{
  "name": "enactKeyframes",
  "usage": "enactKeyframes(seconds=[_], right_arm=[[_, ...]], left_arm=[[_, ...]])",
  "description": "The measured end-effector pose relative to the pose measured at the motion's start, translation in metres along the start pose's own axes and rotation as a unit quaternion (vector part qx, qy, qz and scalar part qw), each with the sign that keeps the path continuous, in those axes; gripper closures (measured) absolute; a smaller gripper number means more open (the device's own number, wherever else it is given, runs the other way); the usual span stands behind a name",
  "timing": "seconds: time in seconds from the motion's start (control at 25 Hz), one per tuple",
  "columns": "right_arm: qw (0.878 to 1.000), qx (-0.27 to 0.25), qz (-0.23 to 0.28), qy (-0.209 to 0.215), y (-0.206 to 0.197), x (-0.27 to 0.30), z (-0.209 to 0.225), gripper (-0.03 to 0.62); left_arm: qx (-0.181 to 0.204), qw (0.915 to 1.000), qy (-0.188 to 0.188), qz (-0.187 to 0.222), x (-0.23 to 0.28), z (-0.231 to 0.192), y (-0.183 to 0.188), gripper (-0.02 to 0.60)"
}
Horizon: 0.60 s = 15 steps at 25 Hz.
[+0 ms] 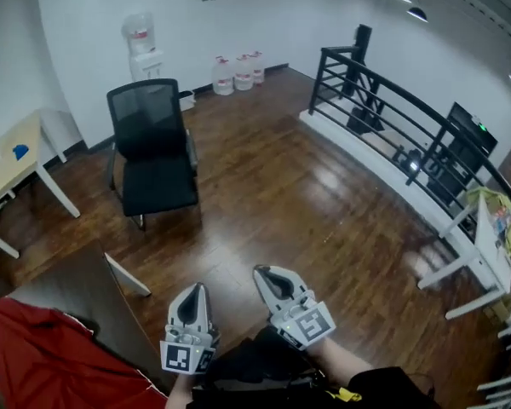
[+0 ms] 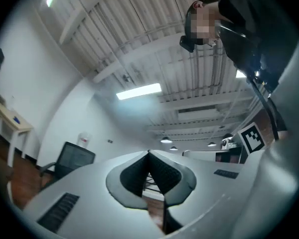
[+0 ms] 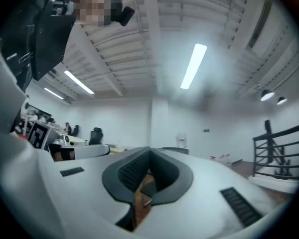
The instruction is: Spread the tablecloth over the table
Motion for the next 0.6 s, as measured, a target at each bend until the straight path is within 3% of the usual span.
enactKeyframes(seconds=[0.12, 0.2, 0.32, 0.48, 0.6], right_arm=[[0.995, 0.016, 0.008, 0.094, -0.006, 0.086, 0.010, 0.588], [0.984, 0.038, 0.010, 0.174, -0.022, 0.149, 0.010, 0.589], [0.944, 0.062, 0.024, 0.324, -0.060, 0.245, 0.011, 0.588], [0.895, 0.067, 0.049, 0.438, -0.090, 0.358, 0.018, 0.589], [0.852, 0.077, 0.055, 0.516, -0.096, 0.432, 0.015, 0.589]], left_arm=[[0.024, 0.9964, 0.080, 0.014, 0.011, -0.053, 0.006, 0.581], [0.049, 0.9868, 0.154, 0.018, 0.012, -0.092, 0.006, 0.581], [0.088, 0.9531, 0.288, 0.032, 0.015, -0.142, -0.008, 0.581], [0.145, 0.9119, 0.382, 0.044, 0.052, -0.209, -0.020, 0.581], [0.193, 0.8722, 0.446, 0.052, 0.076, -0.243, -0.003, 0.581]])
Point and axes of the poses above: the fingertips, and each gripper's own axes: x forward along the fingers, z to its right, y out of its top, the point moved 8 cm from there along -x, backward along the fingers, and after that the axes turned 12 degrees about y, right-handed, at the moved point
